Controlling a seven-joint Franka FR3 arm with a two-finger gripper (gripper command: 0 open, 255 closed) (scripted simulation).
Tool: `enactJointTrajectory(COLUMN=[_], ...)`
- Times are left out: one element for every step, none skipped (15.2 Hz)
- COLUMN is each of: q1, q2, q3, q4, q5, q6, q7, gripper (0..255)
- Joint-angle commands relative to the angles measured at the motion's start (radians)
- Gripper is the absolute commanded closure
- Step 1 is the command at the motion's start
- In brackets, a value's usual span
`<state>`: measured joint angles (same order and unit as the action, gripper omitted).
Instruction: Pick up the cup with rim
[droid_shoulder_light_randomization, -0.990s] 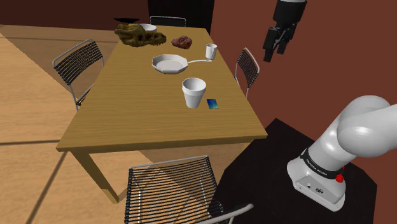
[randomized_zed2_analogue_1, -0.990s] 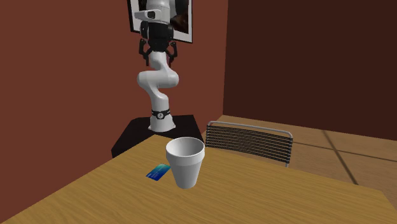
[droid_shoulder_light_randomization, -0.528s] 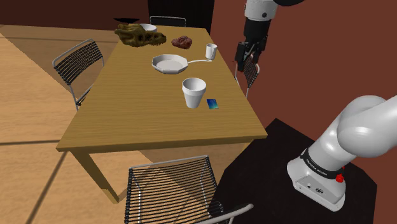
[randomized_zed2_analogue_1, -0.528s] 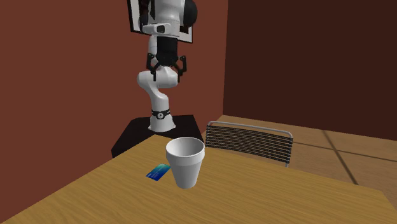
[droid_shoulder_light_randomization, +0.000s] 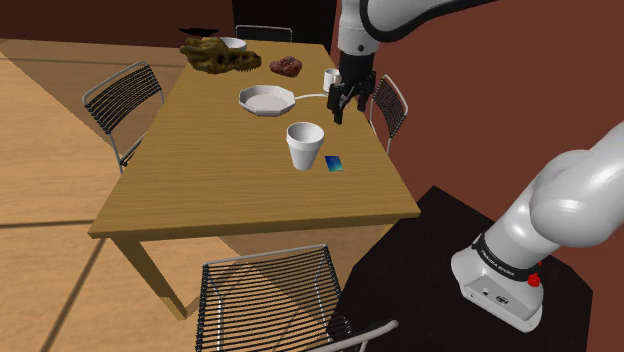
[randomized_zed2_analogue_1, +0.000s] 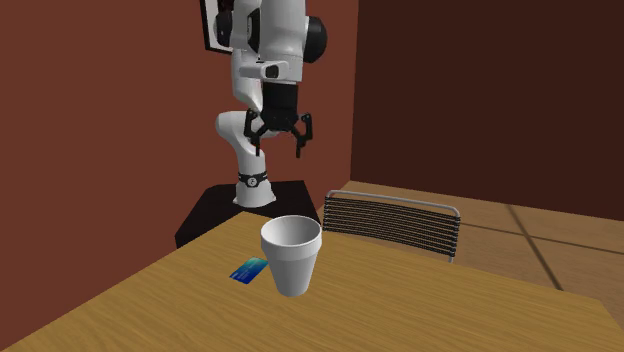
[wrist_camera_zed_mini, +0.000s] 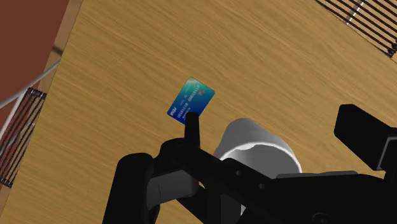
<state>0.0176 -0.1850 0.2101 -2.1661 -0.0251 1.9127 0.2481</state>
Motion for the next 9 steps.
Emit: enactJointTrajectory(q1=[0.004,0.006,0.008,0.011,0.014,0.018,0.023,0.028,0.034], q2=[0.079,0.117,0.155,0.193,0.231,0.27,0.309,0.348,0.387], q3=[0.015,0.02,0.024,0.028,0.031,0.033,0.035,0.036,0.036], q4=[0.044,0.067,0.09,0.116,0.142,0.17,0.199,0.23,0.263], q5=[-0.015,-0.024,-0.034,-0.044,-0.054,-0.065,-0.077,-0.088,-0.099], q6=[0.035,0.049,0.063,0.075,0.086,0.095,0.104,0.111,0.116], q7=[0.029,0.041,0.054,0.066,0.078,0.09,0.101,0.113,0.124], gripper=[0,0,0,0,0,0,0,0,0])
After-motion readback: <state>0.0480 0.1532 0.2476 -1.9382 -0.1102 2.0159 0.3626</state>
